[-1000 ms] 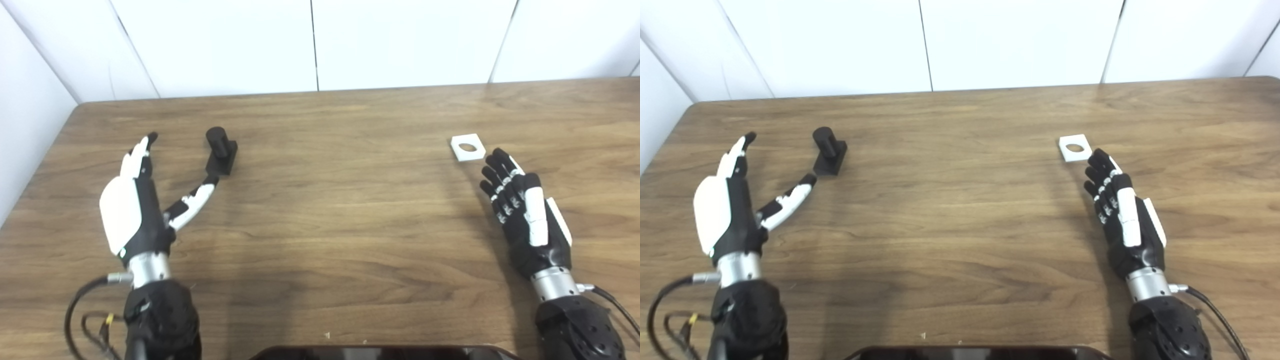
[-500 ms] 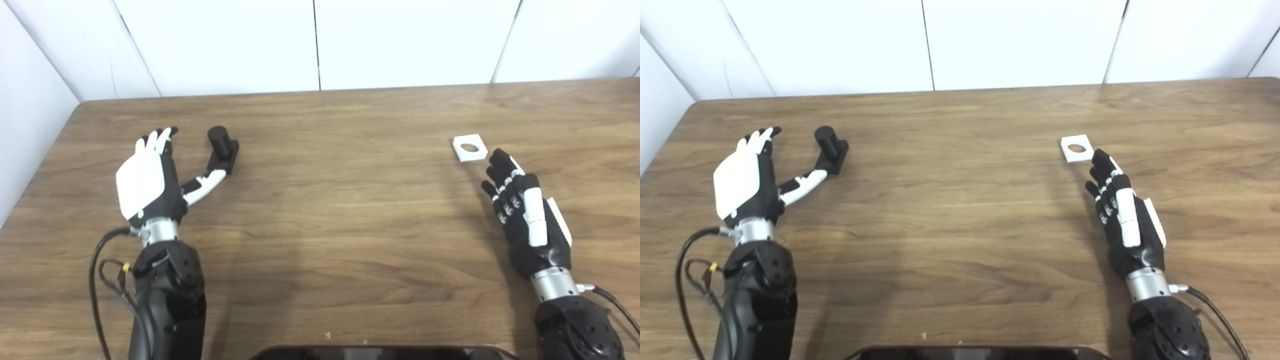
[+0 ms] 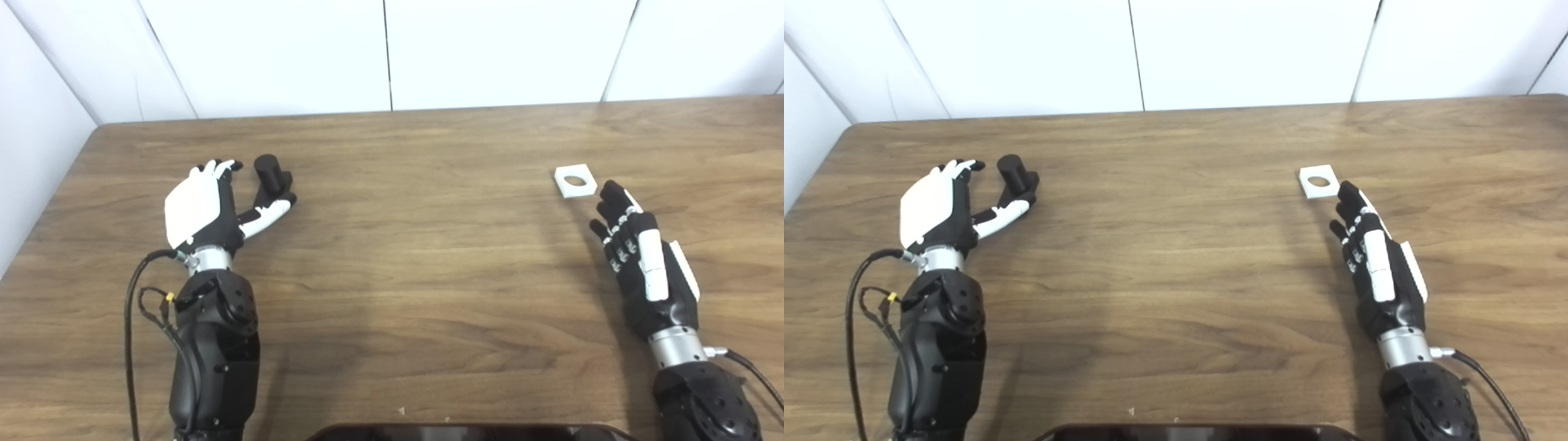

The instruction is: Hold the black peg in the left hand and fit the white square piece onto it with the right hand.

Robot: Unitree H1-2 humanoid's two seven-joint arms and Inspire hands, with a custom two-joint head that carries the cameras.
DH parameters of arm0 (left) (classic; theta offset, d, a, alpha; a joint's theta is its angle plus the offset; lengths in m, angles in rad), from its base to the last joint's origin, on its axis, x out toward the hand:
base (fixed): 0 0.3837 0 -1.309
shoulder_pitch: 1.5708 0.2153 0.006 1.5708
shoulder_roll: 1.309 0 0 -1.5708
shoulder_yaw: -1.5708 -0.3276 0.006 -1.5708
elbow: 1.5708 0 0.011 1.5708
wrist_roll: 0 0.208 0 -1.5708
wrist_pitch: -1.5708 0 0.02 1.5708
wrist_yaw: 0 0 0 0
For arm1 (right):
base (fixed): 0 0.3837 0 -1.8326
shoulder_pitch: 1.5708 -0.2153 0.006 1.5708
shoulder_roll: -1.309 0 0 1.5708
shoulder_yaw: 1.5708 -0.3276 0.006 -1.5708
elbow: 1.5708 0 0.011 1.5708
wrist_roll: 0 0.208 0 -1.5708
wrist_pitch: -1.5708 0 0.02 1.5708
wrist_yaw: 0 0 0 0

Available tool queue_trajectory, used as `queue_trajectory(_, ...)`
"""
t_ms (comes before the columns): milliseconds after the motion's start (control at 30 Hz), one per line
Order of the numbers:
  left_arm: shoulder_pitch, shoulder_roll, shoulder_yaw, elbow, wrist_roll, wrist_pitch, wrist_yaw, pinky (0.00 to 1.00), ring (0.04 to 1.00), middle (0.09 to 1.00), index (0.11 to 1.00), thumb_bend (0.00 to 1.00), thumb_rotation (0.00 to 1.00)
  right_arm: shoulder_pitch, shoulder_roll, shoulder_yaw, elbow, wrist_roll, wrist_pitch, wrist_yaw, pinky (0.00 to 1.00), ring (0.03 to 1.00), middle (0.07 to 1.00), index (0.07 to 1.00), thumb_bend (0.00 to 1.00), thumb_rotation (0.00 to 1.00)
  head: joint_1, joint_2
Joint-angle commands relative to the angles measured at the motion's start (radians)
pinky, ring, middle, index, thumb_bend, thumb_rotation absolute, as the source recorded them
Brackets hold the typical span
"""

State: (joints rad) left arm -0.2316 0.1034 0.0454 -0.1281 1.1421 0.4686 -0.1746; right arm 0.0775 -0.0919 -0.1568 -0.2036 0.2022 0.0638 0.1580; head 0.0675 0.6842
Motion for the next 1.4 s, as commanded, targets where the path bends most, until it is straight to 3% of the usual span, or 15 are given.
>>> queue_trajectory(0, -0.049, 0.015, -0.001, 0.004, 0.02, 0.001, 0.021, 0.88, 0.983, 0.942, 0.823, 0.79, 0.64, 0.025, 0.004, 0.014, 0.018, 0.006, -0.041, 0.003, 0.94, 0.978, 0.962, 0.918, 0.62, 0.9, 0.0, 0.0)
queue_trajectory(467, -0.076, 0.032, -0.012, 0.103, 0.014, 0.001, 0.048, 0.92, 1.0, 0.95, 0.831, 0.77, 0.64, 0.028, 0.001, 0.01, 0.02, 0.017, -0.053, 0.006, 0.94, 0.962, 0.95, 0.914, 0.61, 0.89, -0.003, -0.003)
queue_trajectory(1367, -0.169, 0.056, -0.032, 0.353, -0.032, 0.001, 0.173, 0.95, 0.988, 0.942, 0.833, 0.78, 0.58, 0.028, -0.029, 0.012, 0.05, 0.035, -0.089, 0.021, 0.93, 0.948, 0.935, 0.897, 0.63, 0.85, -0.003, -0.017)
